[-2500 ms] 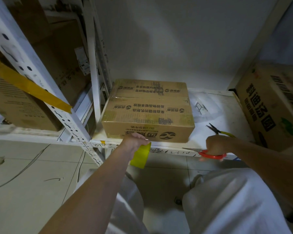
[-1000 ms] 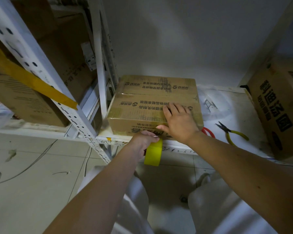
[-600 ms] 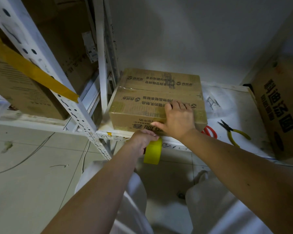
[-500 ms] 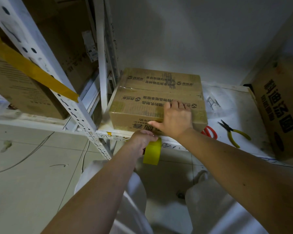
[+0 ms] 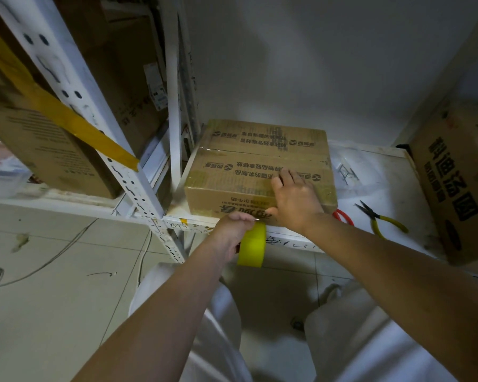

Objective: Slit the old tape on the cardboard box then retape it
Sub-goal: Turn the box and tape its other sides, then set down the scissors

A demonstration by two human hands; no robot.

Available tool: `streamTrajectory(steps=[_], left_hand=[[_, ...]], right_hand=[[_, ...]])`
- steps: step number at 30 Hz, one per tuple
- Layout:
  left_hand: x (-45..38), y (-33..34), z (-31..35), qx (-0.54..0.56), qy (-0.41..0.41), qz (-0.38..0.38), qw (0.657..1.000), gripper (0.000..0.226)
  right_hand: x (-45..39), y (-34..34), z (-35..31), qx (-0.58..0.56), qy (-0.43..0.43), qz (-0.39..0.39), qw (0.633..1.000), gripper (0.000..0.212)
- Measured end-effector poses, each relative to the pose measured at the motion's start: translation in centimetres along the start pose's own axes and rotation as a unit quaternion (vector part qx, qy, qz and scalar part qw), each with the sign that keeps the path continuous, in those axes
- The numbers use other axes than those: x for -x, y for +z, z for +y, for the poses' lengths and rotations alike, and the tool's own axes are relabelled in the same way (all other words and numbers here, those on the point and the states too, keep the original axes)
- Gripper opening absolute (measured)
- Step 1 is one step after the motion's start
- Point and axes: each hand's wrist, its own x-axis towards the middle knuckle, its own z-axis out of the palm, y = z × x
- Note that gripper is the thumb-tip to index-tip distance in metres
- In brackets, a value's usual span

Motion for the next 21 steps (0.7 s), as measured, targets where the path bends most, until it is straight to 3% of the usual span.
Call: streamTrajectory(steps=[5,10,14,21], left_hand=[[3.0,0.1,0.2,0.002,0.066,-0.007,0.998,0.028],[6.0,0.9,0.1,-0.033,0.165,-0.003,0.986,0.024],[8.2,1.7,0.6,-0.051,0.216,-0.010,0.975,0.023],[11.8,2.3,2.3,-0.060,0.275,-0.023,0.959,0.023]], right_hand=[[2.8,-2.6,1.4,-0.208,-0.050,0.065,0.975,0.027],[5.6,-4.8,0.7,-0.455,0.025,-0.055,0.888,0.006],[6.6,-6.5,0.9,-0.472,0.036,-0.056,0.879,0.019],[8.4,-10.1,1.2,-0.477,0.043,-0.020,0.877,0.017]])
